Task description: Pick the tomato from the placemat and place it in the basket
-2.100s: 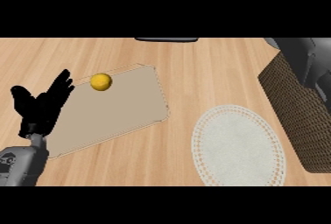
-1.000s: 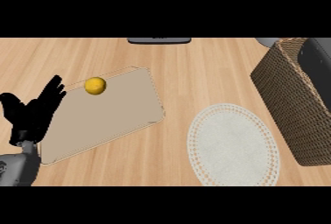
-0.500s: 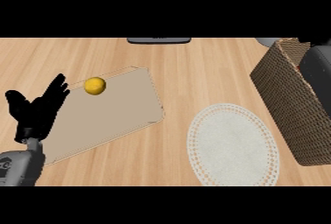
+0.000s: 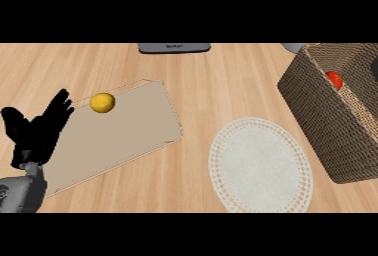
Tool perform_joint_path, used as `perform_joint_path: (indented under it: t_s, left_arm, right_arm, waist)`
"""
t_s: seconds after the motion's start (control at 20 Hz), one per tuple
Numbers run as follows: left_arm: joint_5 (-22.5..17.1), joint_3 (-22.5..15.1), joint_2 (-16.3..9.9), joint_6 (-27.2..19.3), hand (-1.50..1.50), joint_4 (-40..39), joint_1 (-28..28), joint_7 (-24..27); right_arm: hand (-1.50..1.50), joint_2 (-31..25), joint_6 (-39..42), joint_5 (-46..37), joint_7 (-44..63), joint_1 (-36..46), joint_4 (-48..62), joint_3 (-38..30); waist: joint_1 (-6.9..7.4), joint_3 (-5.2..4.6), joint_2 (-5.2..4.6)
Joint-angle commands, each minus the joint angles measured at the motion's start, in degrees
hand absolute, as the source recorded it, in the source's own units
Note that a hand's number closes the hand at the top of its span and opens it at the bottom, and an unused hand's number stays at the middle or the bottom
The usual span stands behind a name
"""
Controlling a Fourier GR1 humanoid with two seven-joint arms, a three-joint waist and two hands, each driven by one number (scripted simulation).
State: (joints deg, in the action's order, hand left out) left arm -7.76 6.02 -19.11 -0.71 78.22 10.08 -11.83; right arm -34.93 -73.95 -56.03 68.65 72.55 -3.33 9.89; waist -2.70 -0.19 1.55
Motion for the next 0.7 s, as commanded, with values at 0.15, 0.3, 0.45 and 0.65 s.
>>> perform_joint_path:
  t_s: [0.15, 0.3, 0.45, 0.65]
  left_arm:
    - [0.68, 1.06, -0.74, -0.54, 0.00, 0.66, -4.79, 1.07]
    - [-0.78, 2.41, -0.91, -0.21, 0.00, 0.02, -4.64, 0.55]
    - [-0.33, 3.12, -1.49, -0.95, 0.00, 0.00, -5.25, 0.46]
    - [-0.76, 3.84, -2.11, -0.50, 0.00, 0.42, -6.20, 0.74]
  right_arm:
    - [-1.50, -0.15, -10.26, 2.10, 5.75, -2.52, -2.83, -2.67]
    - [-1.50, 3.21, -9.44, 3.34, 5.31, -4.20, -5.63, -3.54]
    - [-1.50, 4.99, -7.23, 4.23, 4.50, -8.00, -7.55, -3.69]
    - [-1.50, 8.74, -7.17, 4.52, 3.87, -10.06, -11.23, -3.03]
  waist:
    - [-2.96, -0.10, 1.78]
    - [-4.65, -0.12, 2.44]
    - [-6.33, -0.05, 2.83]
    - [-7.45, -0.15, 3.72]
